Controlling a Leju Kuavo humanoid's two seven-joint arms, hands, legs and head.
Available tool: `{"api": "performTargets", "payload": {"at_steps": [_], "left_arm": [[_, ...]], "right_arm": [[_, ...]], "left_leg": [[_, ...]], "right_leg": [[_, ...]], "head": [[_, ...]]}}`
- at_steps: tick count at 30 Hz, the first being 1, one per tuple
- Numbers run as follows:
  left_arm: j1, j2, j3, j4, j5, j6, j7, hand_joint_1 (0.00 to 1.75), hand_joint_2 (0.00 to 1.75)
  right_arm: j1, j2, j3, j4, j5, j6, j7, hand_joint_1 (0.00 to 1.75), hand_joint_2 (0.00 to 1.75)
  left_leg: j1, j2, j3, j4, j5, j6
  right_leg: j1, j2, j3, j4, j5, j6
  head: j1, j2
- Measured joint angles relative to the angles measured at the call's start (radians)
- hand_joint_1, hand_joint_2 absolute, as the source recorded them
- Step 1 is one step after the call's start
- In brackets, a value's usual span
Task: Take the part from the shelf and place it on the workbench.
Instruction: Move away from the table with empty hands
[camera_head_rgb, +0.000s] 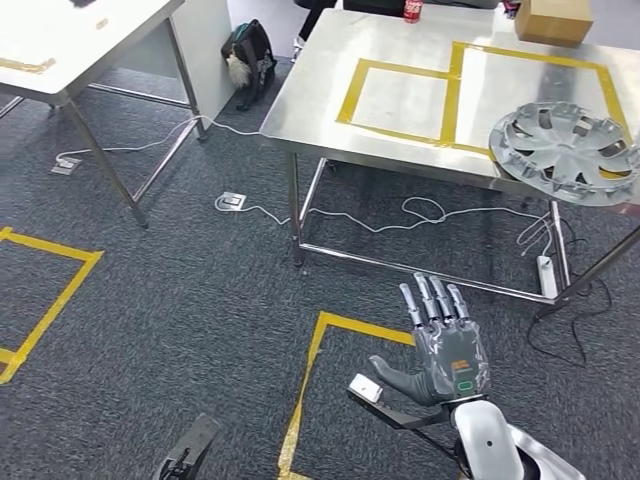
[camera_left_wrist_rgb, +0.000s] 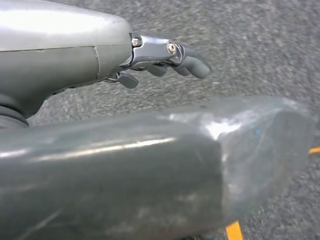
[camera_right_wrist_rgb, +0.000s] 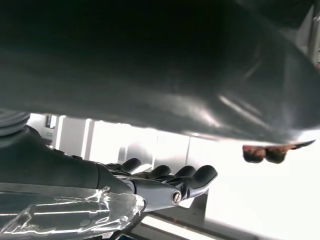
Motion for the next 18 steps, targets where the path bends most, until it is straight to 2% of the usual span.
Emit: {"api": "performTargets", "payload": {"at_steps": [1,2,3,4,5,6,8,9,10,12,13,14,15,16,17,18], "left_arm": [[0.001,0.000,0.000,0.000,0.001,0.000,0.000,0.00,0.00],[0.001,0.000,0.000,0.000,0.001,0.000,0.000,0.00,0.00],[0.000,-0.001,0.000,0.000,0.001,0.000,0.000,0.00,0.00],[-0.001,-0.001,0.000,0.000,0.001,0.000,0.000,0.00,0.00],[-0.002,0.000,0.000,0.000,0.001,0.000,0.000,0.00,0.00],[-0.002,0.000,0.000,0.000,0.001,0.000,0.000,0.00,0.00],[0.001,0.001,0.000,0.000,0.001,0.000,0.000,0.00,0.00],[0.003,0.002,0.000,0.000,0.001,0.000,0.000,0.00,0.00],[0.003,0.002,0.000,0.000,0.000,0.000,0.000,0.00,0.00],[0.000,0.002,0.000,0.000,-0.001,0.000,0.000,0.00,0.00],[-0.002,0.001,0.000,0.000,-0.002,0.000,0.000,0.00,0.00],[-0.001,0.001,0.000,0.000,-0.002,0.000,0.000,0.00,0.00],[0.000,0.001,0.000,0.000,-0.003,0.000,0.000,0.00,0.00],[0.000,0.001,0.000,0.000,-0.003,0.000,0.000,0.00,0.00],[0.001,0.002,0.000,0.000,-0.004,0.000,0.000,0.00,0.00],[0.000,0.002,0.000,0.000,-0.004,0.000,0.000,0.00,0.00]], "right_arm": [[0.000,0.000,0.000,0.000,0.000,0.000,0.000,0.00,0.00],[0.000,0.000,0.000,0.000,0.000,0.000,0.000,0.00,0.00],[0.000,0.000,0.000,0.000,0.000,0.000,0.000,0.00,0.00],[-0.001,-0.001,0.000,-0.001,0.000,0.000,0.000,0.00,0.00],[0.000,-0.001,0.000,-0.001,0.000,0.000,0.000,0.00,0.00],[0.000,-0.001,0.000,-0.001,0.000,0.000,0.000,0.00,0.00],[-0.001,-0.002,0.000,-0.002,0.000,0.000,0.000,0.00,0.00],[-0.001,-0.002,0.000,-0.003,0.000,0.000,0.000,0.00,0.00],[-0.001,-0.002,0.000,-0.004,0.000,0.000,0.000,0.00,0.00],[0.004,-0.002,-0.001,-0.006,0.000,-0.001,0.000,0.00,0.00],[0.008,-0.002,-0.001,-0.006,0.000,-0.001,0.000,0.00,0.00],[0.012,-0.002,-0.001,-0.006,0.000,-0.002,0.000,0.00,0.00],[0.015,-0.003,-0.001,-0.007,0.000,-0.002,0.000,0.00,0.00],[0.017,-0.003,-0.001,-0.007,0.000,-0.002,0.000,0.00,0.00],[0.018,-0.003,-0.001,-0.009,0.000,-0.002,0.000,0.00,0.00],[0.018,-0.003,-0.001,-0.011,0.000,-0.002,0.000,0.00,0.00]], "left_leg": [[0.000,-0.015,-0.001,0.001,0.002,-0.002],[0.001,-0.029,-0.002,0.002,0.004,-0.004],[0.000,-0.042,-0.003,0.003,0.006,-0.008],[0.001,-0.055,-0.007,0.005,0.009,-0.012],[0.002,-0.066,-0.012,0.006,0.012,-0.018],[0.003,-0.077,-0.018,0.006,0.017,-0.025],[0.008,-0.092,-0.027,0.003,0.024,-0.039],[0.007,-0.078,-0.034,0.012,0.018,-0.045],[0.005,-0.051,-0.048,0.038,0.000,-0.049],[0.002,0.014,-0.104,0.155,-0.065,-0.056],[0.003,0.030,-0.136,0.225,-0.095,-0.059],[0.003,0.037,-0.158,0.275,-0.112,-0.060],[0.003,0.040,-0.162,0.291,-0.110,-0.060],[0.003,0.043,-0.145,0.267,-0.091,-0.058],[0.002,0.053,-0.110,0.209,-0.061,-0.054],[-0.002,0.078,-0.067,0.137,-0.035,-0.049]], "right_leg": [[0.000,0.004,0.023,-0.041,0.027,-0.003],[-0.002,0.019,0.060,-0.110,0.062,-0.005],[-0.005,0.047,0.097,-0.181,0.085,-0.006],[-0.008,0.073,0.126,-0.236,0.100,-0.007],[-0.010,0.092,0.142,-0.266,0.103,-0.007],[-0.009,0.098,0.146,-0.274,0.099,-0.010],[-0.007,0.074,0.146,-0.276,0.105,-0.020],[-0.007,0.061,0.147,-0.278,0.109,-0.026],[-0.008,0.046,0.147,-0.281,0.112,-0.032],[-0.006,0.014,0.146,-0.284,0.114,-0.040],[-0.004,-0.004,0.145,-0.284,0.114,-0.041],[-0.002,-0.020,0.144,-0.284,0.114,-0.042],[-0.001,-0.035,0.144,-0.284,0.113,-0.042],[-0.001,-0.049,0.144,-0.284,0.113,-0.041],[0.000,-0.062,0.145,-0.284,0.113,-0.041],[0.002,-0.075,0.147,-0.284,0.112,-0.039]], "head": [[0.000,0.000],[0.000,0.000],[0.000,0.000],[0.000,0.000],[-0.001,0.000],[-0.001,0.000],[-0.001,0.000],[-0.004,0.000],[-0.007,0.000],[-0.014,0.000],[-0.015,0.000],[-0.015,0.000],[-0.015,0.000],[-0.015,0.000],[-0.015,0.000],[-0.015,0.000]]}}
